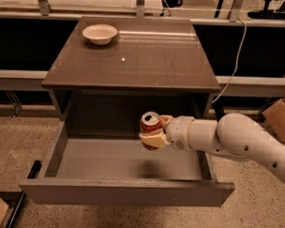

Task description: Place coke can into top drawer

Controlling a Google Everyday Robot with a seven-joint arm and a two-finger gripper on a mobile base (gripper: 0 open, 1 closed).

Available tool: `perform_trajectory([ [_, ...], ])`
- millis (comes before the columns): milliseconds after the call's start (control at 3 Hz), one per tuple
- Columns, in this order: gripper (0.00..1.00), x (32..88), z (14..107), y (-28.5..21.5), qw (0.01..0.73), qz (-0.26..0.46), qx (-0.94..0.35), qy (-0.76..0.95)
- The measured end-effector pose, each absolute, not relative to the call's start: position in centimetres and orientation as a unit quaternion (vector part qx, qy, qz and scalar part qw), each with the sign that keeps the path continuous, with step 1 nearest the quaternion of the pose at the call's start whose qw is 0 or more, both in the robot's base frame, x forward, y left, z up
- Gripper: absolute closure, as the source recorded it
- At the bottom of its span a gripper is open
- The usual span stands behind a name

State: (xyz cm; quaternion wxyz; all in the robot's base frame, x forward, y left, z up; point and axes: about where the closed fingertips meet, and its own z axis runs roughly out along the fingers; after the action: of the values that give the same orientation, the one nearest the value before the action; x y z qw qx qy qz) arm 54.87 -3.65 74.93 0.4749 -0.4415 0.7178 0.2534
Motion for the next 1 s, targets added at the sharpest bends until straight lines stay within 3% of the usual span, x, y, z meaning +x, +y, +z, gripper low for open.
perform_trajectory([
  [1000,1.00,54.4,69.4,-0.6,0.443,0.308,-0.452,0.710],
])
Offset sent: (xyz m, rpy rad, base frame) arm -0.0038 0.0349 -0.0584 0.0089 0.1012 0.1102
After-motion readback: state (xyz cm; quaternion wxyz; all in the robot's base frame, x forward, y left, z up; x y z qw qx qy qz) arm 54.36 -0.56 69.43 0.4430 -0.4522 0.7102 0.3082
